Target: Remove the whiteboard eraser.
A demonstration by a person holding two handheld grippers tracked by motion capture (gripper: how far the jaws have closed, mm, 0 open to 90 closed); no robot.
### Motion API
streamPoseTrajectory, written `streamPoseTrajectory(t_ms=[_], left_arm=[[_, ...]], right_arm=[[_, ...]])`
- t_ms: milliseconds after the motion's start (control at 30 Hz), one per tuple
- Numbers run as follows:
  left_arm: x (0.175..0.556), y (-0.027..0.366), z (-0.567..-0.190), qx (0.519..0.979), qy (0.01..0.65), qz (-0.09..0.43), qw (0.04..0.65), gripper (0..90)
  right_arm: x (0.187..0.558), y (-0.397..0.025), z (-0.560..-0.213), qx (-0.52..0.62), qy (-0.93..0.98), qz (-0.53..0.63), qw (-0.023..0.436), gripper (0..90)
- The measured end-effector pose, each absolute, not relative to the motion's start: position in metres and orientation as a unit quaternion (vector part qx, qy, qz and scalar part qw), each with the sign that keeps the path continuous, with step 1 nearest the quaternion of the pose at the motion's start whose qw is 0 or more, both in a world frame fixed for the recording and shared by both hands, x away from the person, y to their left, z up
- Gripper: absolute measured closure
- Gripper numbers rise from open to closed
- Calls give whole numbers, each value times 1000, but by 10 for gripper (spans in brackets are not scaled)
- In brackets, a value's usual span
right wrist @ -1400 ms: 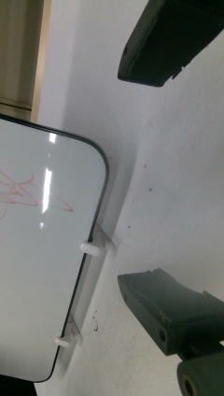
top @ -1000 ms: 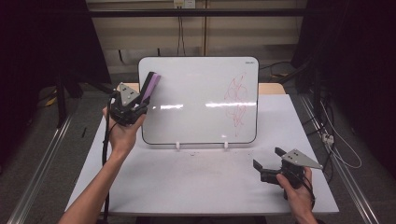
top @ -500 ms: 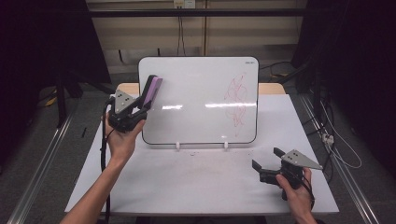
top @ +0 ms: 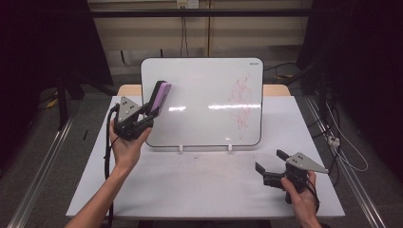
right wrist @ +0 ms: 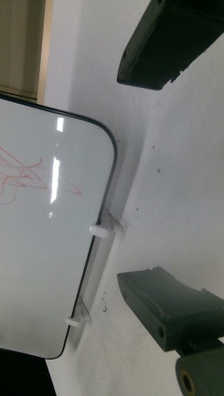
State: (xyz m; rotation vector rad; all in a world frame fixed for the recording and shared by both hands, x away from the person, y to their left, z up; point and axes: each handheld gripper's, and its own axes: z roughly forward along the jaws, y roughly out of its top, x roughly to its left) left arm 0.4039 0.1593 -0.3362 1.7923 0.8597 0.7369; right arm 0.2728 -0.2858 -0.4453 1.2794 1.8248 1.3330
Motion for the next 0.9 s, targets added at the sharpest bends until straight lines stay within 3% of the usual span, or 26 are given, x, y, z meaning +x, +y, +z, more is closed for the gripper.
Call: streamPoseTrajectory(t_ms=[300,900], left_arm=[[393,150,-339,739,341,272,513,642],[379,115,-341,745,312,231,542,643]], right_arm=[[275,-273,-440,455,668,521,274,40],[307,-206,-414,367,657,621,218,18]])
